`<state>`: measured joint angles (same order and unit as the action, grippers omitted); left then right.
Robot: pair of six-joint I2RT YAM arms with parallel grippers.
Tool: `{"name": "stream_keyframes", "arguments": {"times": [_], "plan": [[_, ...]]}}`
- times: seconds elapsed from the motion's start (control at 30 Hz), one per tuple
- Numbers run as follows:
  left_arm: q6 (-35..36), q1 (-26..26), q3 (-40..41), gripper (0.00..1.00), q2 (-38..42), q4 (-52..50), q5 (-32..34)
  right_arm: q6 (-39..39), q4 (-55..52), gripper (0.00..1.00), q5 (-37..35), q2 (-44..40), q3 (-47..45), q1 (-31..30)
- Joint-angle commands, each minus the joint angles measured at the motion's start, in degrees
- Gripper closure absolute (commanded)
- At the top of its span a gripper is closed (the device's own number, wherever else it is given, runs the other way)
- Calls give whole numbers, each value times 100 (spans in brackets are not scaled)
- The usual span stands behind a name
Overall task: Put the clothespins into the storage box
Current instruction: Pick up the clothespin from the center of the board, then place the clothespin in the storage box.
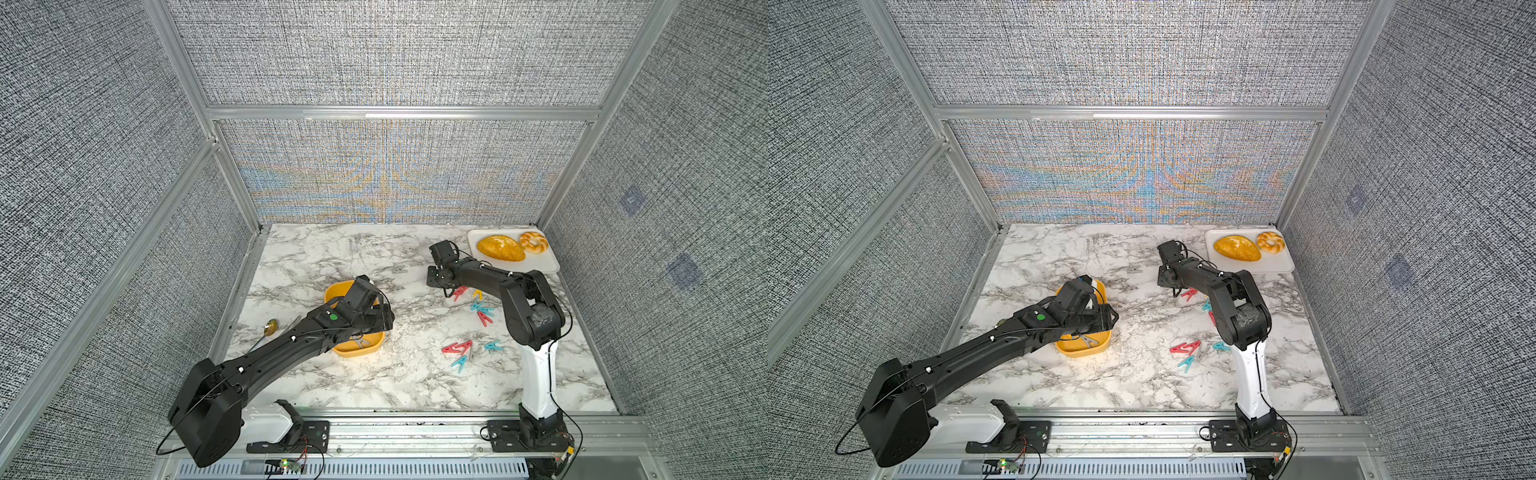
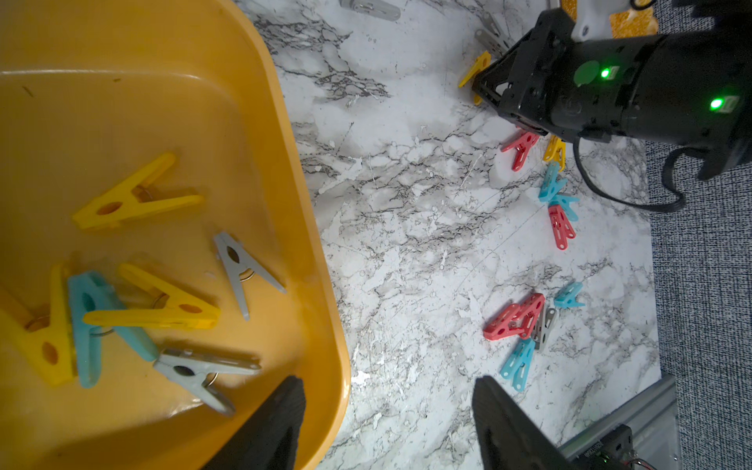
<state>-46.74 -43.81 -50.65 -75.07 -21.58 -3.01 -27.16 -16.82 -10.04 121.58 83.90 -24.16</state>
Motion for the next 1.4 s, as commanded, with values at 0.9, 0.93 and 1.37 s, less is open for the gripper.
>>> {"name": "stream_keyframes", "arguments": {"times": [0.9,0.93,1.37], "plan": [[219,2067,419,22,1999,-1075,138,412,-89,90,1083,-1843,-204,-2853],[211,2086,448,22,2037,-1083,126,434,-114,84,1046,-1774,-124,-2941],[386,1963,660,27,2006,-841,-526,27,193,60,207,-2928,-1153,-2862]]}}
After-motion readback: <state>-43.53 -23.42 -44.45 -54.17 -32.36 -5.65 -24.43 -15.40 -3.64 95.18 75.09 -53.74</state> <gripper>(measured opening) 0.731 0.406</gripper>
